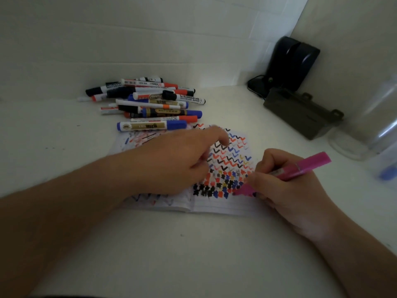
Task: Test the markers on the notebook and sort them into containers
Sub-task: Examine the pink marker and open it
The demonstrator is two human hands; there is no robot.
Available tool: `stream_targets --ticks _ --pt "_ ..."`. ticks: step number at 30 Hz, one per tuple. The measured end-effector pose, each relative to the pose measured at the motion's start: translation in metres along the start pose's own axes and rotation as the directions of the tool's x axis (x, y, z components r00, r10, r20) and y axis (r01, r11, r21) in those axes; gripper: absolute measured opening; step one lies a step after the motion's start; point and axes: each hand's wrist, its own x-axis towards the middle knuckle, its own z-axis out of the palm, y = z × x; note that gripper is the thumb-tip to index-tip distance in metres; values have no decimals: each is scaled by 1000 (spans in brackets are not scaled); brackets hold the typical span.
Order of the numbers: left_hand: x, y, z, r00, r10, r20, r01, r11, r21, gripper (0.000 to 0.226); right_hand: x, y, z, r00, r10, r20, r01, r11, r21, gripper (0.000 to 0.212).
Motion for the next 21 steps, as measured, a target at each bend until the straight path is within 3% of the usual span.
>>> stream_targets --ticks 4,6,10,17,21 --pt "0 2 -1 1000 24 -3 -24 953 -302 39 3 -1 -11 997 -10 79 -25 901 434 36" --pt "1 2 -2 1000 27 10 -21 927 -375 32 4 0 -15 995 -2 102 -52 849 525 38" --pt "1 5 -3 999 37 6 -33 928 -372 27 6 0 -13 995 21 100 -69 860 506 39" --pt "1 5 -2 998 49 -28 -54 975 -214 27 7 1 -9 990 87 107 -128 874 470 33" --pt "0 6 -1 997 71 -43 -78 978 -193 21 5 -1 -7 986 111 122 -159 830 534 48"
